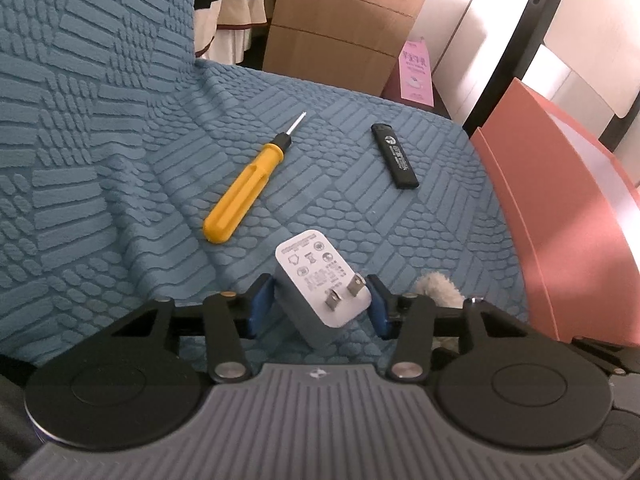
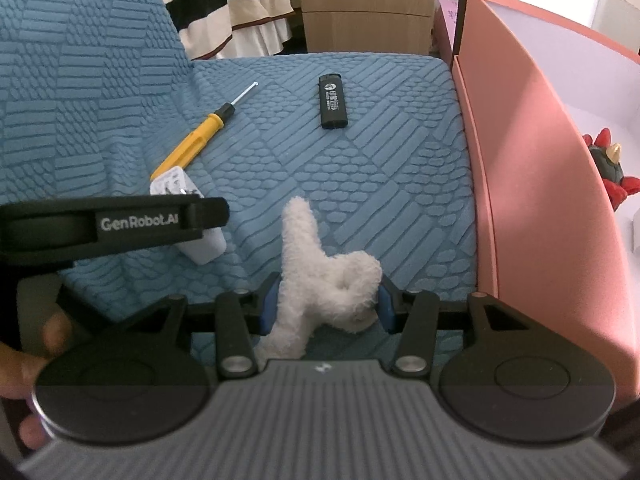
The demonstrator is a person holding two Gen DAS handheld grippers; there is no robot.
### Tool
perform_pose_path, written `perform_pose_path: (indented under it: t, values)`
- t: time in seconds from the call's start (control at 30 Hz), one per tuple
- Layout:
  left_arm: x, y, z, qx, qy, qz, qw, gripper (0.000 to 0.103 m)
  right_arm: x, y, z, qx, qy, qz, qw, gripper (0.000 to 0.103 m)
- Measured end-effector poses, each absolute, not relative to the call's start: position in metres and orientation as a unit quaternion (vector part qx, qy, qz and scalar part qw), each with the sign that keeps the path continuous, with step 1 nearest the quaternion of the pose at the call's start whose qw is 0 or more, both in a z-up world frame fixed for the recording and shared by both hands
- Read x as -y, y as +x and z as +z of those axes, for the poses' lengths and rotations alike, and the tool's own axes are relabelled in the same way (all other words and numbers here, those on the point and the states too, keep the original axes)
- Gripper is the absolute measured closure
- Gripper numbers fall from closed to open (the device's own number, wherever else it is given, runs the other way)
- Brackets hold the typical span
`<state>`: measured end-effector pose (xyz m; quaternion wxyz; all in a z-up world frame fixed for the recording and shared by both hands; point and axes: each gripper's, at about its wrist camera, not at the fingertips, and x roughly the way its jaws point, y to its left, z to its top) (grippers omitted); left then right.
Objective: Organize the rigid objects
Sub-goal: 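Carry the charger with the left tool while the right tool carries the plush into the pink box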
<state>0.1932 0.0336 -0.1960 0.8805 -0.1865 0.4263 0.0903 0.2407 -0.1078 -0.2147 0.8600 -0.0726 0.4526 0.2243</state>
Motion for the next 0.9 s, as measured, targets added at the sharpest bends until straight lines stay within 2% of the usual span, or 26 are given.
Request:
perform_pose_path:
  t: [0.27,0.63,0.9]
  values:
    - [-0.045,0.184,-0.188,-0.417,-0.209,0.089,0.880,0.071,0.104,0.240,-0.207,-0.453,-0.073,0.227,0.859,0.052]
    - [-0.052,0.177,-0.183,-0.410,-0.236,0.077,0.878,0.071,0.103,0.234,-0.187,-0.445,-0.080,0.234,0.861,0.052]
    - [-0.043,0.178,-0.134,-0.384,-0.236,0.063,0.891,0.071,0.121,0.237,-0.145,-0.418,-0.075,0.237,0.874,0.052]
